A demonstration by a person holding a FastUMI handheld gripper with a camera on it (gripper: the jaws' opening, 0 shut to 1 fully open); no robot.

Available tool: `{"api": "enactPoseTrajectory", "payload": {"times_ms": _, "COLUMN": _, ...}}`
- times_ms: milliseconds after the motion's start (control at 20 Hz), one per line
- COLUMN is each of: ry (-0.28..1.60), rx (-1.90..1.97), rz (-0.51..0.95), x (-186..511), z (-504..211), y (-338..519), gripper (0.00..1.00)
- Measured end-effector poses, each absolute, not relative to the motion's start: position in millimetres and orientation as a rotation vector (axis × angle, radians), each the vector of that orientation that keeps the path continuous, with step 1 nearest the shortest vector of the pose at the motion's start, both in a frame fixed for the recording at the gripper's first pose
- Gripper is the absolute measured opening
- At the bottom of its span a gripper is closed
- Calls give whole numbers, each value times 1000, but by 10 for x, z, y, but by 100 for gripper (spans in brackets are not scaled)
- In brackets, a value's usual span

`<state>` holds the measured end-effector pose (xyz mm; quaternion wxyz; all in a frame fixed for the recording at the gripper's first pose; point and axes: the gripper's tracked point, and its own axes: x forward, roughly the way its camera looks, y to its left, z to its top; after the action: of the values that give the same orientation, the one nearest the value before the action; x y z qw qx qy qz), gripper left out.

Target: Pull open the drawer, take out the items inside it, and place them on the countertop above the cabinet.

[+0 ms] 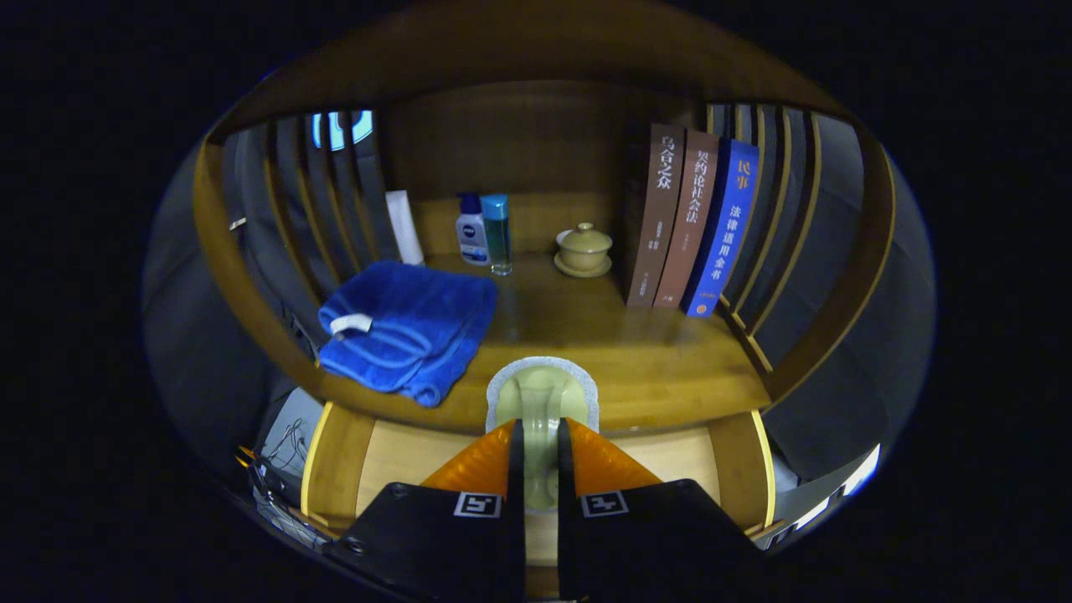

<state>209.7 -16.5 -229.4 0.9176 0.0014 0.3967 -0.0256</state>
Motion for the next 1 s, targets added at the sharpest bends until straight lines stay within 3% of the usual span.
{"api": "enactPoseTrajectory", "payload": {"times_ms": 350, "ry": 806, "rx": 32, "rz": -71, "x": 3010, "z": -2420, "y": -205, "gripper": 20}}
{"api": "enactPoseTrajectory", "payload": {"times_ms": 700, "ry": 886, "rx": 70, "rz": -93, "x": 3318, "z": -2803, "y": -260, "gripper": 20}}
{"api": "enactPoseTrajectory", "payload": {"times_ms": 800, "ry": 889, "rx": 76, "rz": -84, "x": 3356, "z": -2854, "y": -246, "gripper": 24}}
{"api": "enactPoseTrajectory", "payload": {"times_ms": 950, "ry": 887, "rx": 55, "rz": -73, "x": 3318, "z": -2812, "y": -245, "gripper": 95}}
{"api": "enactPoseTrajectory", "payload": {"times_ms": 1000, "ry": 879, "rx": 59, "rz": -71, "x": 3326, "z": -2844, "y": -247, "gripper": 94}}
